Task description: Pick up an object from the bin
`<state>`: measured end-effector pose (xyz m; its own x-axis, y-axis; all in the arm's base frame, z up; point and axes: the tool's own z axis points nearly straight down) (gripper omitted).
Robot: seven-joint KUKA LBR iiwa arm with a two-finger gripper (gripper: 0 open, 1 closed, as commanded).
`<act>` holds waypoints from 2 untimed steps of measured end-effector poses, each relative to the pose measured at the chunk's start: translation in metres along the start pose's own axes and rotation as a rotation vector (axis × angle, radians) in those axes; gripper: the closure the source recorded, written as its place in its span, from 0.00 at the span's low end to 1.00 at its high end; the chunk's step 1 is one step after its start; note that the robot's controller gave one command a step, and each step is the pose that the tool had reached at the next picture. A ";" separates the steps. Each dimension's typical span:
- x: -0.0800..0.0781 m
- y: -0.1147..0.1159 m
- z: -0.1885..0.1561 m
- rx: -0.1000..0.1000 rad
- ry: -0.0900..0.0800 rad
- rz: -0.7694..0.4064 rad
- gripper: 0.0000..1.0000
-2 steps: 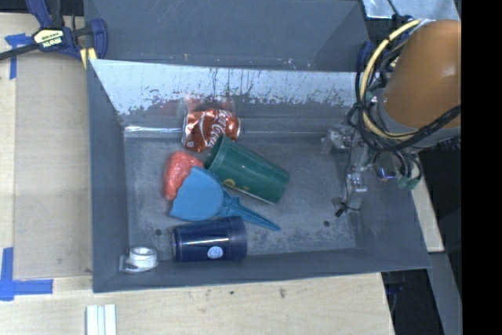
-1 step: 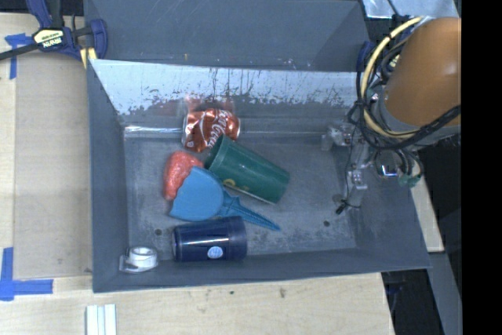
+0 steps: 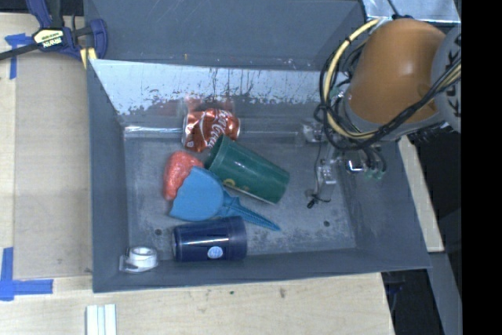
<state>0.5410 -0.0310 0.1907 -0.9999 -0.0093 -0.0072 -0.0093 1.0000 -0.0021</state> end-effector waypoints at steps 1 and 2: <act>-0.014 0.015 0.036 -0.004 0.004 0.056 0.00; -0.015 0.041 0.073 0.001 -0.004 0.034 0.00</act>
Offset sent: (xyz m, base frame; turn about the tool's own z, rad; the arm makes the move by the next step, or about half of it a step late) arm 0.0133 0.0567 -0.0865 0.0192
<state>0.5562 0.0100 0.1181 -0.9996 0.0250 -0.0108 0.0250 0.9997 -0.0029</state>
